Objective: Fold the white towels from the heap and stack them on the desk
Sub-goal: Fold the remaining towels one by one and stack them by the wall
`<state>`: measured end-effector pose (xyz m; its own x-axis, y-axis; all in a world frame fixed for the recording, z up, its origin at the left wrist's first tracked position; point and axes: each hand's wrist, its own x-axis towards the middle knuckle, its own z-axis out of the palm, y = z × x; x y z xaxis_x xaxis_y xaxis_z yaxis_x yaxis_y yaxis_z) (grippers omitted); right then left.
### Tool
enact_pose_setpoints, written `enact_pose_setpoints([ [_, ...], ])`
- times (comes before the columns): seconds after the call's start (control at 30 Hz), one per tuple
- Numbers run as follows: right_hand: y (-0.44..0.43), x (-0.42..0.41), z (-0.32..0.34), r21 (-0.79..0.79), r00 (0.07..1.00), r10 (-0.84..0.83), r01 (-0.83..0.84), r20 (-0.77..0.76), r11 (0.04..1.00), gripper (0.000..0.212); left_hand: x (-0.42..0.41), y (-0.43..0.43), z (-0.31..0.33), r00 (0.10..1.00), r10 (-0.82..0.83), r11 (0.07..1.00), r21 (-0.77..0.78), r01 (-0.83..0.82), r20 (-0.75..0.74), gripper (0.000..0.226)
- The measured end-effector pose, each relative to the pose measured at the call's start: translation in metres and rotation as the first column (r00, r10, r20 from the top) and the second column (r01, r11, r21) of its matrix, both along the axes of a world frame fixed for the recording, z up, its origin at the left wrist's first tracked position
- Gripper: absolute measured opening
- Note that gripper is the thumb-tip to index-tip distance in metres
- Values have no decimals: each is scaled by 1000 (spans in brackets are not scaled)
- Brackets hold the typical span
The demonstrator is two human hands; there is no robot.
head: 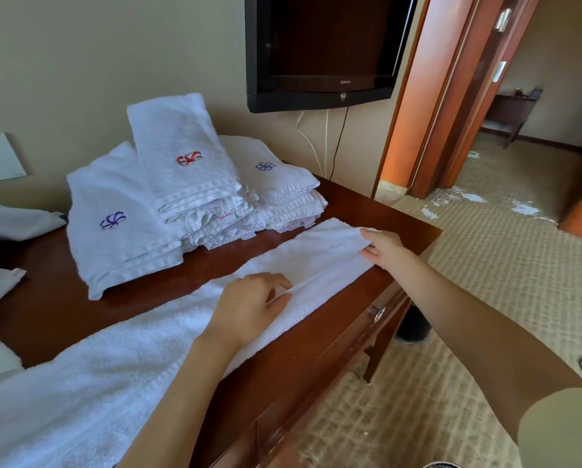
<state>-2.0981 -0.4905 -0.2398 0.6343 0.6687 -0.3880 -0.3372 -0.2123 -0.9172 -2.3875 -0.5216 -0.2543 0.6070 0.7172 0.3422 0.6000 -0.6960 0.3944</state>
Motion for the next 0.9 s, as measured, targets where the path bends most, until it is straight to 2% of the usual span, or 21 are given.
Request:
enact_pose_setpoints([
  [0.07,-1,3,1,81,999,-25,22,36,997,47,-1,-1,2,998,-8,1000,-1,8,61,20],
  [0.13,0,3,4,113,993,-59,47,103,992,32,-1,-2,3,995,-27,999,-20,29,92,19],
  [0.2,0,7,1,58,969,-56,44,239,997,12,1,-3,4,995,-52,994,-90,59,87,18],
  [0.23,0,10,-3,9,943,-32,31,331,999,9,2,-3,3,995,-62,986,-148,74,82,17],
  [0.33,-5,14,-16,-159,812,86,9,578,987,20,4,-3,-1,997,-63,957,-282,73,44,17],
  [0.4,-7,14,-19,-215,736,104,58,669,975,28,5,-4,-2,999,-41,955,-295,43,13,19],
  [0.47,-5,11,-18,-275,648,140,112,749,955,32,5,-5,-2,999,-21,966,-257,30,35,27],
  [0.53,0,9,-20,-316,539,188,157,821,936,39,5,-4,-2,997,21,989,-148,-10,72,34],
  [0.63,3,-2,-22,-265,331,196,177,923,948,47,-1,6,-4,979,89,994,40,-98,181,25],
  [0.7,3,-17,-22,-209,163,193,90,968,974,46,-3,11,-9,993,112,994,15,-113,30,42],
  [0.77,4,-39,-23,-193,38,198,-102,980,976,41,-3,10,-12,960,115,986,-87,-141,-257,65],
  [0.83,5,-66,-27,-236,-48,234,-336,971,912,35,0,5,-17,892,131,977,-94,-189,-433,93],
  [0.9,5,-98,-31,-360,-164,320,-479,933,801,35,5,1,-22,853,186,965,-74,-252,-487,108],
])
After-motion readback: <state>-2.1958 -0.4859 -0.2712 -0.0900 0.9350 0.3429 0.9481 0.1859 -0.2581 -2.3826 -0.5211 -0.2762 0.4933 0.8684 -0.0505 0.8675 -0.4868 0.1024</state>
